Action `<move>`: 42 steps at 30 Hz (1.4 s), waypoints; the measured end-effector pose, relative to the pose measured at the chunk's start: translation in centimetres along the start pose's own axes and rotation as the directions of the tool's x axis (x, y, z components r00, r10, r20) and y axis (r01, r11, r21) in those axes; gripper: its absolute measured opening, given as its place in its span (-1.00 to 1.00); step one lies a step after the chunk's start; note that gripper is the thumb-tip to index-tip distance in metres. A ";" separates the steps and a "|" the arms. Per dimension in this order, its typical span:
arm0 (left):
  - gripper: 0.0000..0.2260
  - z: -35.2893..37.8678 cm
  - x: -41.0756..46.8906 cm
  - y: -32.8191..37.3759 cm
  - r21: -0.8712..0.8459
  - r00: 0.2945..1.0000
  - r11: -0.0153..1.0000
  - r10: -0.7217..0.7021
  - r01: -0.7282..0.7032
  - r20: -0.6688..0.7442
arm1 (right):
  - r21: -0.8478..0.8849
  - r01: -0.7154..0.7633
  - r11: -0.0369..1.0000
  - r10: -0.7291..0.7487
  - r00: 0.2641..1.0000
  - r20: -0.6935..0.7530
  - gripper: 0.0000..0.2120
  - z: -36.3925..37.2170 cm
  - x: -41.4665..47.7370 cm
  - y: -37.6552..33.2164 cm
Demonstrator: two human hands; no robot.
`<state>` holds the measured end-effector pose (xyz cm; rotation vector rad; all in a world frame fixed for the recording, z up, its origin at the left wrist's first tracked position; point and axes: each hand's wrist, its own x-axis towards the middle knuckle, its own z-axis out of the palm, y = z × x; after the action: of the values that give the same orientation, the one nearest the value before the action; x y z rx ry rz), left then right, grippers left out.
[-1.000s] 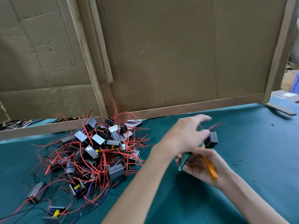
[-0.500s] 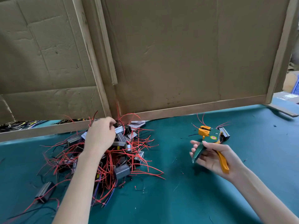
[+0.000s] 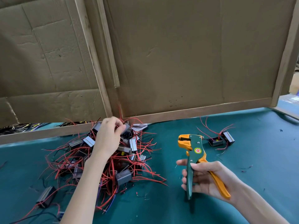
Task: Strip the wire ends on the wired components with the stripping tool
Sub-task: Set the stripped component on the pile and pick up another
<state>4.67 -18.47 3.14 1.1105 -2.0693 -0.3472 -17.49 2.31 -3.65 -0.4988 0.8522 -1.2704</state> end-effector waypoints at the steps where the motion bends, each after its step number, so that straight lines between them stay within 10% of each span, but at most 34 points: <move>1: -0.89 -0.5 0.1 0.6 -0.082 0.997 0.996 0.038 -0.043 -0.065 | -0.001 0.008 1.000 -0.008 1.000 -0.001 -0.40 0.1 0.0 0.0; 4: -0.81 -2.0 -0.1 2.9 -0.334 0.985 0.931 0.102 -0.144 -0.140 | 0.015 0.041 0.999 -0.041 0.999 0.005 -0.46 0.2 -0.2 -0.3; 9: -0.85 -1.2 -1.2 5.2 -0.727 0.976 0.684 0.112 0.059 0.184 | 0.011 0.075 0.997 -0.075 0.997 0.030 -0.61 0.6 -0.4 -0.3; 26: -0.75 1.4 -2.7 6.2 -0.659 0.945 0.752 0.201 0.020 0.257 | -0.055 0.126 0.990 -0.123 0.991 0.061 -0.53 1.6 -0.7 -0.1; 35: -0.43 2.2 -3.2 6.0 -0.542 0.981 0.825 0.195 -0.160 0.007 | -0.037 0.153 0.988 -0.151 0.988 0.041 -0.57 1.6 -0.8 -0.3; 42: -0.92 3.0 -3.1 5.3 -0.347 0.962 0.906 0.270 -0.243 0.032 | -0.017 0.244 0.970 -0.240 0.962 0.130 -0.55 1.7 -1.8 -1.1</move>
<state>0.34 -13.18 2.45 0.6165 -2.0922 -0.5999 -16.97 3.54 -1.36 -0.7201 0.7206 -1.4326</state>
